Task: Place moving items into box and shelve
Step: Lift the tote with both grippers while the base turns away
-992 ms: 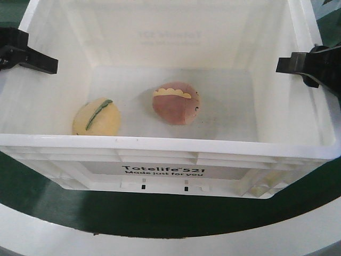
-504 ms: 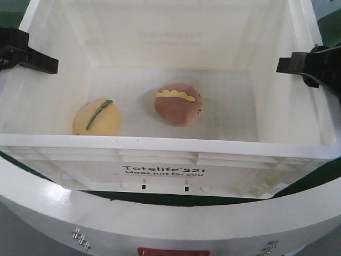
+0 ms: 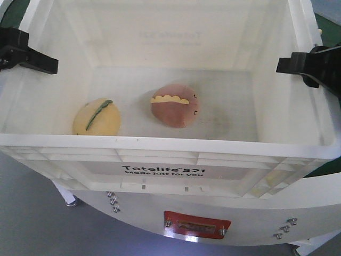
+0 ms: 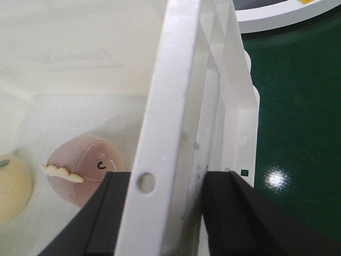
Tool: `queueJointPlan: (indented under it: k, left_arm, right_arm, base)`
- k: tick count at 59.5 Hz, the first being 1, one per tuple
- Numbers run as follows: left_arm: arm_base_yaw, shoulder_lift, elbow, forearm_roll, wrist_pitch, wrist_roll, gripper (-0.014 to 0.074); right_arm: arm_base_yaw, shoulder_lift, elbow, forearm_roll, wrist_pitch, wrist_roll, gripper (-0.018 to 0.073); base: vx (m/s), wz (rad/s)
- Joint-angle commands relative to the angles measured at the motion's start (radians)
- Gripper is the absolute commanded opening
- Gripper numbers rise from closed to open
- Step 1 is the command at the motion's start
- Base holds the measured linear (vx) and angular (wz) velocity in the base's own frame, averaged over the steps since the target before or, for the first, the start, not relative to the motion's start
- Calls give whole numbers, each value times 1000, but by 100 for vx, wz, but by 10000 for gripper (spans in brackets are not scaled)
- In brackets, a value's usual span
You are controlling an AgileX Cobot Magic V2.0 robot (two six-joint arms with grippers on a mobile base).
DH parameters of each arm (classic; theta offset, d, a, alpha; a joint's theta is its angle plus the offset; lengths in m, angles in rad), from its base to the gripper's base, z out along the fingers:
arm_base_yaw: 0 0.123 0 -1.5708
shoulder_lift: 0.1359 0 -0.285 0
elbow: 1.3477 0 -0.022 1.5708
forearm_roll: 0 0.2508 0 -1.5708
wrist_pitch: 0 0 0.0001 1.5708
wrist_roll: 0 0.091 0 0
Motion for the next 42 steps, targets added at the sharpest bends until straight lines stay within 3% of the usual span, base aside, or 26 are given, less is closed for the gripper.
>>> queueJointPlan:
  k: [1, 42]
  left_arm:
    - [-10, -40, -44, -191, -43, 11, -3]
    - [-10, -40, -44, -190, -42, 11, -3]
  right_arm:
    - [9, -24, -44, 78, -159, -23, -6]
    - [9, -26, -44, 78, -159, -23, -6]
  base:
    - [-15, 21]
    - [-14, 39]
